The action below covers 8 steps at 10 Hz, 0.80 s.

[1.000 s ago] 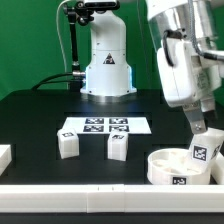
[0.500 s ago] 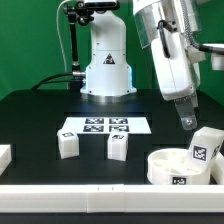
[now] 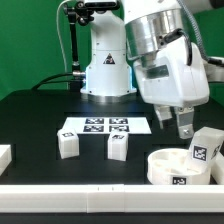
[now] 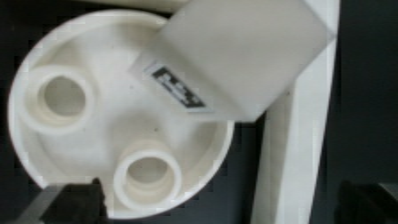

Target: Assemble stool

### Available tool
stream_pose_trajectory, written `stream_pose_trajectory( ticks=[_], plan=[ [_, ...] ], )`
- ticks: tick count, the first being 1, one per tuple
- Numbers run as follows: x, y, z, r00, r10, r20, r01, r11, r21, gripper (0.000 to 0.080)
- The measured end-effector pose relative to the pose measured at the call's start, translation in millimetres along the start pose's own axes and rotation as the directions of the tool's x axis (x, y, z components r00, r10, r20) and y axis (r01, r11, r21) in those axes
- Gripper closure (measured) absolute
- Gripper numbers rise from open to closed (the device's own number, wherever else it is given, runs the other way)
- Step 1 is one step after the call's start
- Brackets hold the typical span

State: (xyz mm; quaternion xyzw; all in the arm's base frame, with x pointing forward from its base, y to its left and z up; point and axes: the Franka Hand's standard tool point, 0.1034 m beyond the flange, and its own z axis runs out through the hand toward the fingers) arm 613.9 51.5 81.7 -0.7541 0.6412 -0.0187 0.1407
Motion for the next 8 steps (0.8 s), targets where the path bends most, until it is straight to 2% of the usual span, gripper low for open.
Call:
stream_pose_trajectory(
  ticks=[1,3,7,8],
  plan=[
    [15.4,8.9,-0.3,1.000,-0.011,-0.018,0.011,1.000,0.009,0.0151],
    [39.6,16.2,-2.9,0.995,-0.097,-0.026,0.097,0.995,0.003,0.0151],
    [35.1,16.4,-0.7,0.991,-0.131,-0.025,0.131,0.991,-0.002,0.0151],
    [34.5,17.3,0.7,0.948,-0.317,-0.032,0.315,0.948,-0.039,0.0151]
  ],
)
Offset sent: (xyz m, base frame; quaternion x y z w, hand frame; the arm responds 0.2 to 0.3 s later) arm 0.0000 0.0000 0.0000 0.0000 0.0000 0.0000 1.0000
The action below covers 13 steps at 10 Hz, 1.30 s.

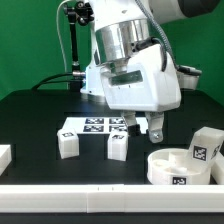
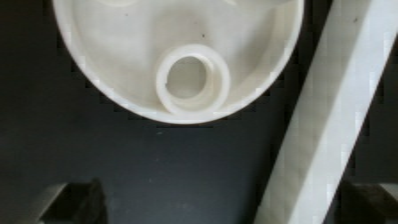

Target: Assemble stool

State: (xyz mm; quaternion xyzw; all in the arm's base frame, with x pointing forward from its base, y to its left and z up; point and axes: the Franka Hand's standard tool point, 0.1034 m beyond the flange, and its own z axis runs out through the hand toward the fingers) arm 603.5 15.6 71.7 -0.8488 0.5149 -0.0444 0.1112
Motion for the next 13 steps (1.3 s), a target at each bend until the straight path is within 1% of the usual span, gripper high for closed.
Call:
stream_pose_trajectory(
  ticks=[1,2,3,4,9,10,12,13],
  plan=[
    [0.8,1.1,1.0,0.988,-0.154,-0.001,0.154,0.987,-0.038,0.0151],
    [-0.7,1.7,2.4,0.971,-0.240,0.011,0.240,0.968,-0.072,0.0151],
    [-1.7,1.7,4.1,0.913,-0.407,0.015,0.406,0.907,-0.110,0.0151],
    [-0.9,2.6,4.4,0.878,-0.478,0.018,0.477,0.872,-0.113,0.0151],
    [1.5,4.3,4.3,0.691,-0.721,0.053,0.722,0.684,-0.103,0.0151],
    [0.7,9.6,6.1,0.706,-0.706,0.058,0.707,0.699,-0.108,0.0151],
    [2.8,32.3,10.6,0.741,-0.667,0.078,0.671,0.729,-0.132,0.0151],
    [5.7,47.3,12.0,0.757,-0.648,0.088,0.653,0.743,-0.145,0.0151]
  ],
)
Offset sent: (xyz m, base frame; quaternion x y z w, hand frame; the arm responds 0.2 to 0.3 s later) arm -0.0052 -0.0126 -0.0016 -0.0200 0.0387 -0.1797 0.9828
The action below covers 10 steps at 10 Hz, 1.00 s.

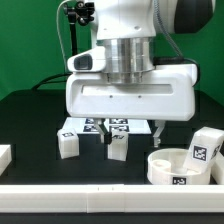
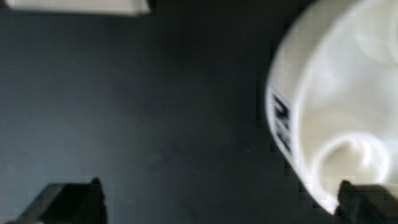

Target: Assemble stool

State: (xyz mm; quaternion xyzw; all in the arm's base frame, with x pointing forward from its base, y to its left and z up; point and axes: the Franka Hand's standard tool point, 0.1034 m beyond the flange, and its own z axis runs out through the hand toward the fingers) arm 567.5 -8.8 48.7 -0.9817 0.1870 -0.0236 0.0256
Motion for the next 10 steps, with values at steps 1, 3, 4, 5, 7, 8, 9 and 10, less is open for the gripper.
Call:
stream_pose_trajectory(
  ticks=[1,3,4,5,7,8,9,10],
  plan=[
    [-2.9,14.9,1.2,1.000,0.018,0.007,-0.018,1.000,-0.012,0.0151],
    [-3.7,20.5,1.2,0.999,0.018,0.035,-0.018,1.000,-0.012,0.0151],
    [-2.7,19.9,1.4,0.999,0.017,0.033,-0.017,1.000,-0.012,0.0151],
    [-5.2,20.8,2.2,0.998,0.019,0.052,-0.018,1.000,-0.013,0.0151],
    [-9.6,22.5,0.7,0.978,0.039,0.204,-0.038,0.999,-0.009,0.0151],
    [-17.8,28.0,-1.3,0.945,0.068,0.319,-0.060,0.998,-0.035,0.0151],
    [-18.1,33.1,0.5,0.925,0.078,0.373,-0.067,0.997,-0.044,0.0151],
    [-22.4,36.1,3.3,0.901,0.083,0.426,-0.069,0.996,-0.048,0.0151]
  ],
)
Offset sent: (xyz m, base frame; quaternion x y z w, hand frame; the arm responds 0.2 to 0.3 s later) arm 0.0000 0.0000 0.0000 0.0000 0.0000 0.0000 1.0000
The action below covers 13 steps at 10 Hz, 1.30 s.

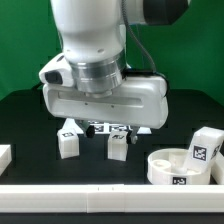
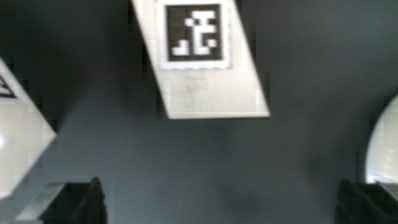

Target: Assemble stool

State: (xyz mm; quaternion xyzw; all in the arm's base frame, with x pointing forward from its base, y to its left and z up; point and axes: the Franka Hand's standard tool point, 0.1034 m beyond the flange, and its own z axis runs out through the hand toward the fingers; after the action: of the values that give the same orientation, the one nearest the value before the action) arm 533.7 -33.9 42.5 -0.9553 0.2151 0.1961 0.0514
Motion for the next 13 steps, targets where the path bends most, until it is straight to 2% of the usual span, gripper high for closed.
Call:
stream_pose_trajectory(
  ticks=[3,5,6,8,11,13],
  plan=[
    [-5.0,2.3,7.7,0.985,0.007,0.174,-0.004,1.000,-0.015,0.0151],
    [-7.2,-3.1,11.4,0.968,-0.037,0.249,0.042,0.999,-0.015,0.0151],
    [-7.0,-0.4,12.8,0.959,-0.029,0.283,0.035,0.999,-0.018,0.0151],
    [-4.3,0.5,13.6,0.960,-0.033,0.278,0.039,0.999,-0.016,0.0151],
    [-2.3,0.5,18.4,0.951,-0.153,0.269,0.148,0.988,0.040,0.0151],
    [-3.2,2.4,19.1,0.951,-0.138,0.278,0.134,0.990,0.033,0.0151]
  ],
)
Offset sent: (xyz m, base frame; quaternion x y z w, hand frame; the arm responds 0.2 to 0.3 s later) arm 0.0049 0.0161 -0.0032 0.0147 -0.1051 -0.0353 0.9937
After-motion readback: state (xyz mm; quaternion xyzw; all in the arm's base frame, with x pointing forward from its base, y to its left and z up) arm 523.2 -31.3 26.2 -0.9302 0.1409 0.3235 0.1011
